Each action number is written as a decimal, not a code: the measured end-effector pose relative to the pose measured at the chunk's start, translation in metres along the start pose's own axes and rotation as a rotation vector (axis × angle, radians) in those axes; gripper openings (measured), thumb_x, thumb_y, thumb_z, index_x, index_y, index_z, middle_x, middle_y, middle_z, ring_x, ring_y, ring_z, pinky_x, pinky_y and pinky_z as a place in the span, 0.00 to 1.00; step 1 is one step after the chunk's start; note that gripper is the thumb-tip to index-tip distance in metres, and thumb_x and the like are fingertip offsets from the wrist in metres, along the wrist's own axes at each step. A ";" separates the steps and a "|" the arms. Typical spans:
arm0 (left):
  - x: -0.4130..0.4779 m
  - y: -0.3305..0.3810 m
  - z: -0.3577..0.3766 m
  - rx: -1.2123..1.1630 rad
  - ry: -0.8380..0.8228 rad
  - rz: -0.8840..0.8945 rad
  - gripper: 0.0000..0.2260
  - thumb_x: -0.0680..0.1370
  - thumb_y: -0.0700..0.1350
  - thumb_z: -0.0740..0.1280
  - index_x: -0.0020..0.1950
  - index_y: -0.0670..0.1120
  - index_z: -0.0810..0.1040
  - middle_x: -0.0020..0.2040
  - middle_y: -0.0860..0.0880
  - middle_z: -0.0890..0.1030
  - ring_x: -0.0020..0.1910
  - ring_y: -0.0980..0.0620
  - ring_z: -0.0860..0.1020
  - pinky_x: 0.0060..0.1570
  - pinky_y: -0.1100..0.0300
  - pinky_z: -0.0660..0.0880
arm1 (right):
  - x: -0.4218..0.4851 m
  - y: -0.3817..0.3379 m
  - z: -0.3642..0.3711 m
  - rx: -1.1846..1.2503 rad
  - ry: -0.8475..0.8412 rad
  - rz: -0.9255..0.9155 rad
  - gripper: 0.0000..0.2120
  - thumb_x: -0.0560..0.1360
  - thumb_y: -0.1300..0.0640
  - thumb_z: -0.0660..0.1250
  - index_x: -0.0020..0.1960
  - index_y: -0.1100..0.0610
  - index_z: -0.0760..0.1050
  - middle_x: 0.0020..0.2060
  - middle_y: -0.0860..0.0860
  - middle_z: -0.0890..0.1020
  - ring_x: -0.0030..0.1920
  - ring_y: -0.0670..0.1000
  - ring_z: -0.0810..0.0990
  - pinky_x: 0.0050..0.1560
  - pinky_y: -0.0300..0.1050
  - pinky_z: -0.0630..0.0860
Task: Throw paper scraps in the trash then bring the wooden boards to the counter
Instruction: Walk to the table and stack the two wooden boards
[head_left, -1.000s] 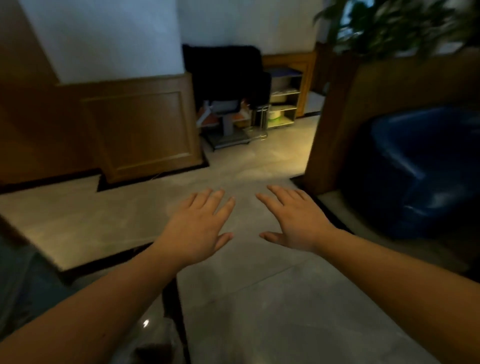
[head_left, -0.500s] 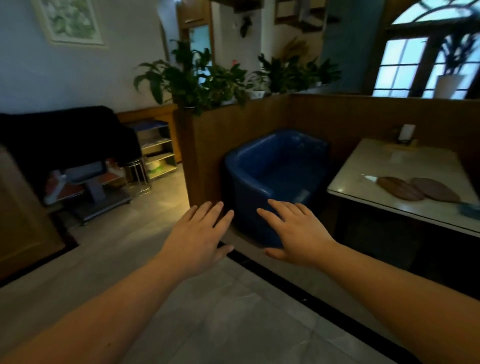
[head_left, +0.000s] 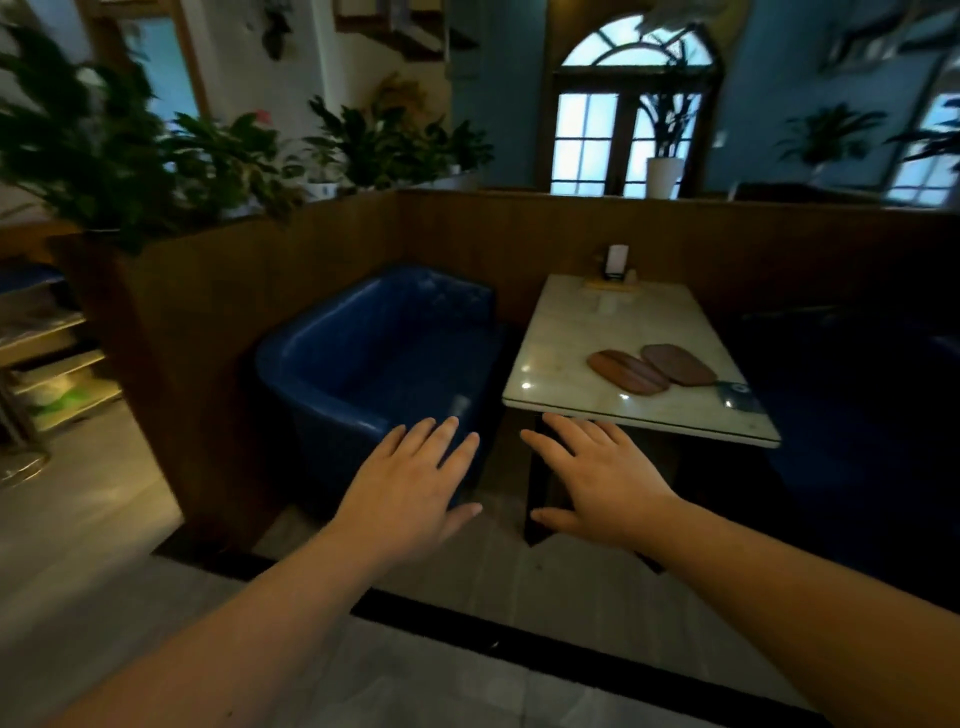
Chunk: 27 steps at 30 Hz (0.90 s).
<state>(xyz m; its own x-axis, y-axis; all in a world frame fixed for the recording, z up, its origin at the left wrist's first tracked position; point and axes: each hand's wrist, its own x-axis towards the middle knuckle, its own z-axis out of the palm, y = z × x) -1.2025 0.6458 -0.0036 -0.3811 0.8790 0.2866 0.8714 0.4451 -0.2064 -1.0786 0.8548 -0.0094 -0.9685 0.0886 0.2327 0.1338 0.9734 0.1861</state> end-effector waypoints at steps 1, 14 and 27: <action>0.022 -0.006 0.008 -0.013 0.007 0.023 0.33 0.76 0.65 0.52 0.76 0.51 0.48 0.77 0.45 0.54 0.74 0.45 0.53 0.71 0.46 0.54 | 0.009 0.012 0.005 -0.006 -0.001 0.041 0.42 0.70 0.31 0.60 0.76 0.47 0.49 0.76 0.55 0.59 0.73 0.57 0.58 0.71 0.57 0.57; 0.247 -0.020 0.092 -0.095 0.002 0.292 0.31 0.75 0.64 0.54 0.74 0.48 0.56 0.73 0.44 0.65 0.70 0.45 0.62 0.68 0.48 0.61 | 0.070 0.155 0.083 0.035 -0.073 0.386 0.41 0.69 0.30 0.59 0.75 0.46 0.50 0.74 0.54 0.63 0.71 0.56 0.63 0.67 0.55 0.63; 0.480 0.042 0.186 -0.128 -0.080 0.294 0.32 0.76 0.64 0.53 0.75 0.49 0.52 0.75 0.45 0.61 0.71 0.46 0.60 0.69 0.49 0.60 | 0.141 0.377 0.186 0.138 -0.112 0.419 0.39 0.66 0.29 0.58 0.71 0.45 0.54 0.69 0.53 0.69 0.68 0.56 0.67 0.65 0.56 0.66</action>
<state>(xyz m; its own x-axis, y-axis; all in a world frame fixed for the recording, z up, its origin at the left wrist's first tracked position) -1.4065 1.1185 -0.0483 -0.1263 0.9795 0.1569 0.9775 0.1499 -0.1486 -1.2033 1.2736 -0.0838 -0.8545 0.4958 0.1547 0.4970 0.8671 -0.0334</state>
